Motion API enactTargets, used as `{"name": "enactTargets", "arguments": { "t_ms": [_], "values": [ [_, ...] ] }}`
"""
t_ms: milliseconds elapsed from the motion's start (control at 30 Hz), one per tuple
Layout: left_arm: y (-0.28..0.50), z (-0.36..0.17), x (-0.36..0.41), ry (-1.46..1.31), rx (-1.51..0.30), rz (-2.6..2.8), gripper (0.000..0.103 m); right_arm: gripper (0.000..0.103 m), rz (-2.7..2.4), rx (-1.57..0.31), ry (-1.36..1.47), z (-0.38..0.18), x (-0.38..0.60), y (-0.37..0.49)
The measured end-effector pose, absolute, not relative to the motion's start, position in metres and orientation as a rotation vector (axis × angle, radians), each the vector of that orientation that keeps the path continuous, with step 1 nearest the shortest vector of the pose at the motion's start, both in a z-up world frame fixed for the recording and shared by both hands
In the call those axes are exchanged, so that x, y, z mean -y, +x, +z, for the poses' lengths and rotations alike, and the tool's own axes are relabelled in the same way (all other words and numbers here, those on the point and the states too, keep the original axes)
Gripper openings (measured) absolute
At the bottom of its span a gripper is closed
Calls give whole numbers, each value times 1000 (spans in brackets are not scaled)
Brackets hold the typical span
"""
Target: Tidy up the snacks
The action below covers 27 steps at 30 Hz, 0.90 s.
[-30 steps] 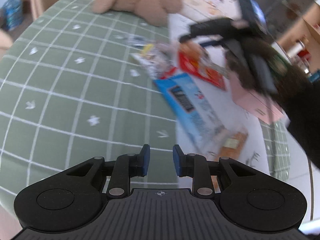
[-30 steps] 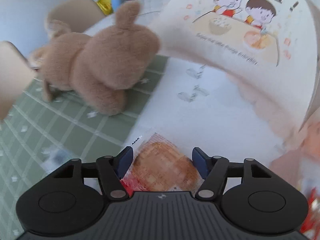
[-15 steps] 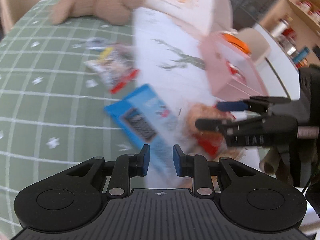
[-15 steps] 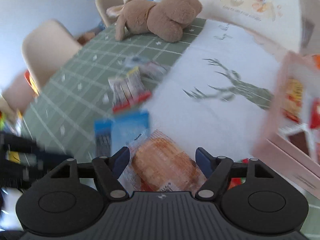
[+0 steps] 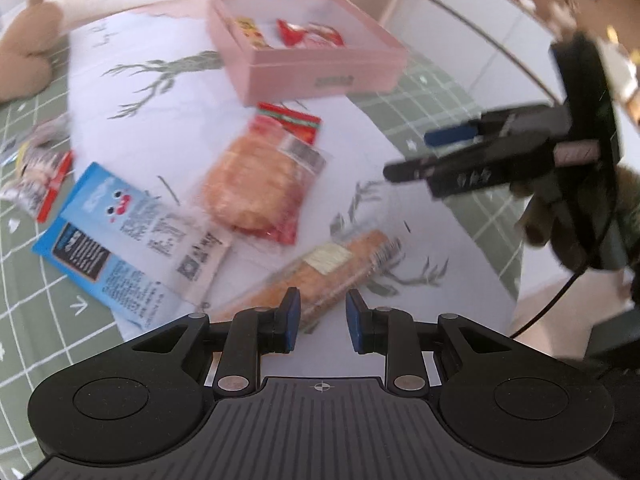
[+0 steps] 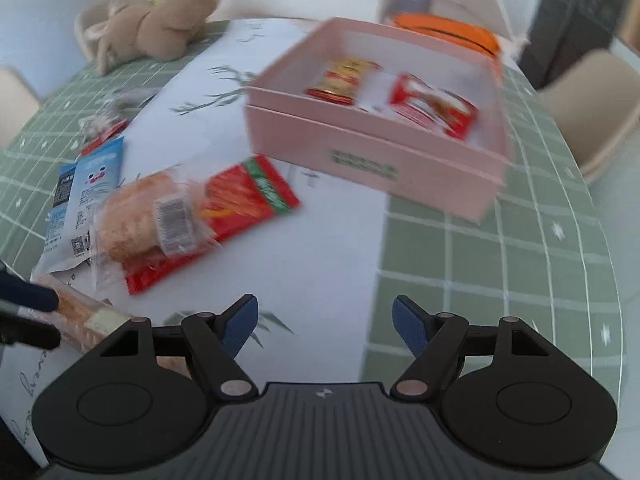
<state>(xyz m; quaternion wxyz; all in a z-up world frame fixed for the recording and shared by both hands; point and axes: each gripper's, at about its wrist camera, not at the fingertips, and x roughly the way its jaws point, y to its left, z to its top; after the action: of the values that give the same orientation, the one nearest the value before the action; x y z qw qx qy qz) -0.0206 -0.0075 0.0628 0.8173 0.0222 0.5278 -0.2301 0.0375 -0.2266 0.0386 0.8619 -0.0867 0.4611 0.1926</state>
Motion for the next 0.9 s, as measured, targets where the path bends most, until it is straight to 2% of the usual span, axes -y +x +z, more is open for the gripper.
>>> {"name": "enactTargets", "arguments": {
  "t_ms": [133, 300, 433, 567, 733, 900],
  "values": [
    [-23, 65, 12, 95, -1108, -453, 25, 75, 449, -939, -98, 51, 227, 32],
    [-27, 68, -9, 120, -1092, -306, 27, 75, 531, -900, -32, 61, 182, 42],
    [-26, 72, -41, 37, -1097, -182, 28, 75, 578, -811, -153, 68, 126, 47],
    [-33, 81, -65, -103, -1113, -187, 28, 75, 611, -879, -255, 48, 91, 60],
    [-36, 76, -65, -392, -1224, -373, 28, 75, 591, -881, -260, 44, 132, 50],
    [-27, 57, -38, -356, -1274, -378, 27, 75, 382, -924, -275, 31, 193, 56]
  ]
}}
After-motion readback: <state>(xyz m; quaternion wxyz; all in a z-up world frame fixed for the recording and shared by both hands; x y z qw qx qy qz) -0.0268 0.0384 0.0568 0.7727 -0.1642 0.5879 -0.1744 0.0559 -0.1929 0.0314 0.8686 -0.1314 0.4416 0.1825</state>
